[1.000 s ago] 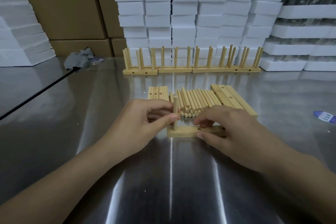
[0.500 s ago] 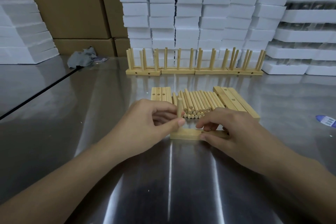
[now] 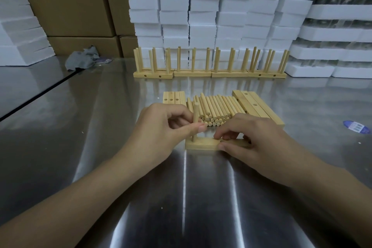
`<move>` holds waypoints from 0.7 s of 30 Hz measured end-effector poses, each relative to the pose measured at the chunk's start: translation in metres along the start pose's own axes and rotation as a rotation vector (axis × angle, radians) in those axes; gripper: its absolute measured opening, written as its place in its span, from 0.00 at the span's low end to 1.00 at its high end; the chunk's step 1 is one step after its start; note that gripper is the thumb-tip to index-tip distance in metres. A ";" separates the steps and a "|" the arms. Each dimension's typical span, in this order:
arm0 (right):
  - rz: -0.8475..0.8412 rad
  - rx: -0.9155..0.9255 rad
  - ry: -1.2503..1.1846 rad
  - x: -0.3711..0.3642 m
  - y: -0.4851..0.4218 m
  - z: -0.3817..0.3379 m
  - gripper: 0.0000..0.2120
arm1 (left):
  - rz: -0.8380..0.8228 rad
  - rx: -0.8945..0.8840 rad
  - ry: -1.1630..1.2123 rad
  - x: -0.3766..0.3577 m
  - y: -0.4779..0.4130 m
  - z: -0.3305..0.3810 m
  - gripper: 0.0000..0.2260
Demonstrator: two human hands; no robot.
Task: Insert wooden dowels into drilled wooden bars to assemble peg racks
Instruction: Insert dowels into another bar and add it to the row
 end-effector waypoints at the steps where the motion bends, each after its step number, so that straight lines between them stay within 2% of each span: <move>1: 0.001 -0.003 -0.003 0.000 0.000 0.001 0.11 | -0.043 0.008 -0.014 0.000 -0.001 0.000 0.05; 6: 0.004 0.000 0.017 0.001 -0.002 0.001 0.10 | -0.188 -0.002 -0.089 0.004 -0.002 0.004 0.07; 10: 0.008 -0.004 0.020 0.000 0.000 0.001 0.13 | -0.053 -0.030 -0.130 0.003 0.004 0.003 0.06; 14: 0.029 -0.009 0.019 -0.002 0.000 0.001 0.12 | 0.058 -0.044 -0.147 0.000 0.004 0.006 0.10; 17: 0.041 -0.010 0.051 -0.003 -0.002 0.000 0.12 | 0.047 -0.012 -0.161 0.002 0.000 0.006 0.09; 21: 0.057 -0.014 0.127 -0.006 -0.004 -0.003 0.14 | -0.078 0.044 -0.231 0.006 -0.008 0.006 0.15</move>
Point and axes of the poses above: each hand's wrist, its own y-axis away from the middle knuckle, its own x-axis out of the back of the hand, z = x × y, the point moved 6 cm from there along -y, towards the middle knuckle, and after that the axes turned 1 degree about y, right-handed, at the moved point
